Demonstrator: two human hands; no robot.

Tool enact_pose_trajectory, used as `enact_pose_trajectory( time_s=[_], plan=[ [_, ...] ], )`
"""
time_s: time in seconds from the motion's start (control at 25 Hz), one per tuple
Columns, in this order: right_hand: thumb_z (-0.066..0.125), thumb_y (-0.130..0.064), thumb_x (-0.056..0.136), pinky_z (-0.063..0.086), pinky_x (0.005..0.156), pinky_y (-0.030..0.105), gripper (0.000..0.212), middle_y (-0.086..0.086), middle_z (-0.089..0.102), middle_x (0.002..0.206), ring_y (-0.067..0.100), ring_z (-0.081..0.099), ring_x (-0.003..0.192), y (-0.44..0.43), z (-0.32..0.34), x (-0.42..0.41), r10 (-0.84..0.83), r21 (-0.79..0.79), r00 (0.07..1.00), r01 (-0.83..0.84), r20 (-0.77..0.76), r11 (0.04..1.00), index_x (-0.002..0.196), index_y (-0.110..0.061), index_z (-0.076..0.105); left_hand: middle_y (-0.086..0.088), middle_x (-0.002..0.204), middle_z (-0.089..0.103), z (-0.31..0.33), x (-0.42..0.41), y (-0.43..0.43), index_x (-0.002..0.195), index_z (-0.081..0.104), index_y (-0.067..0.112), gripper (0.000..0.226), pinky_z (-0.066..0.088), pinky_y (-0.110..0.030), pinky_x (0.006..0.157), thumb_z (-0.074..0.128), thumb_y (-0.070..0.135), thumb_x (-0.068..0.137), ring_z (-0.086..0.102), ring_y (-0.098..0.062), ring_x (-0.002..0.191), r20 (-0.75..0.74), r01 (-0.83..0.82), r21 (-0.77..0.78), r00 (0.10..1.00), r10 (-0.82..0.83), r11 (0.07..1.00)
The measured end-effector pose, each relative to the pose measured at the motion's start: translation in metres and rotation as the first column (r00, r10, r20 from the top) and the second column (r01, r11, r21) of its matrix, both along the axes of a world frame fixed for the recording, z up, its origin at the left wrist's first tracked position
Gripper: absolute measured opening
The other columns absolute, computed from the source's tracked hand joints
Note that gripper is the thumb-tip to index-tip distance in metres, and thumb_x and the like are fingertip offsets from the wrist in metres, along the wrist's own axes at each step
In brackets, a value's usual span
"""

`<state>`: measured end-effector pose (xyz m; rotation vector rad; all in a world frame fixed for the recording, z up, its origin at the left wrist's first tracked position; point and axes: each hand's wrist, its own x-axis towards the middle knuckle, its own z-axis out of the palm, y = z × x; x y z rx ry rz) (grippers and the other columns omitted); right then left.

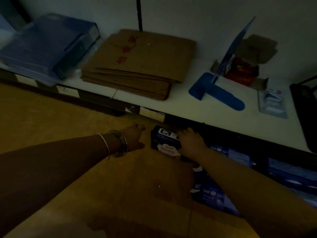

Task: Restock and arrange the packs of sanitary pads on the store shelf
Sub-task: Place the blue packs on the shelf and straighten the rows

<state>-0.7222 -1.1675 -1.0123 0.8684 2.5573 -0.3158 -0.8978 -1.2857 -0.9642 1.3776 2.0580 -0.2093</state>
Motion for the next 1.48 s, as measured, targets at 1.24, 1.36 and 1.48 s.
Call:
enact_pose_trajectory(
  time_s=[1.24,1.36,1.48],
  plan=[
    [0.075,-0.034,0.057,0.057,0.077,0.028,0.062,-0.006,0.058,0.107,0.012,0.066,0.09,0.049,0.197,-0.011,-0.828,-0.843,0.268,0.09,-0.492,0.53,0.113,-0.03,0.05,-0.003,0.108,0.07,0.097,0.01,0.027,0.117,0.056,0.018,0.109,0.057,-0.026,0.066,0.091,0.047,0.018,0.067,-0.022,0.099,0.98,-0.854,-0.091,0.015,0.2,0.513],
    [0.077,-0.023,0.072,0.056,0.082,0.03,0.05,-0.003,0.058,0.115,0.014,0.062,0.1,0.023,0.212,-0.015,-0.863,-0.836,0.145,0.214,-0.484,0.505,0.112,-0.029,0.048,-0.004,0.104,0.071,0.125,0.017,0.019,0.12,0.054,0.015,0.113,0.056,-0.025,0.062,0.092,0.044,0.017,0.069,-0.021,0.093,0.964,-0.873,-0.174,-0.056,0.261,0.455],
    [0.076,-0.022,0.072,0.056,0.084,0.034,0.046,0.002,0.059,0.119,0.016,0.063,0.101,0.009,0.25,-0.002,-0.897,-0.864,0.09,0.245,-0.432,0.44,0.11,-0.028,0.05,-0.006,0.109,0.07,0.164,0.023,0.01,0.115,0.057,0.017,0.102,0.057,-0.029,0.07,0.091,0.046,0.024,0.067,-0.023,0.098,0.955,-0.857,-0.184,-0.039,0.295,0.482]
  ],
)
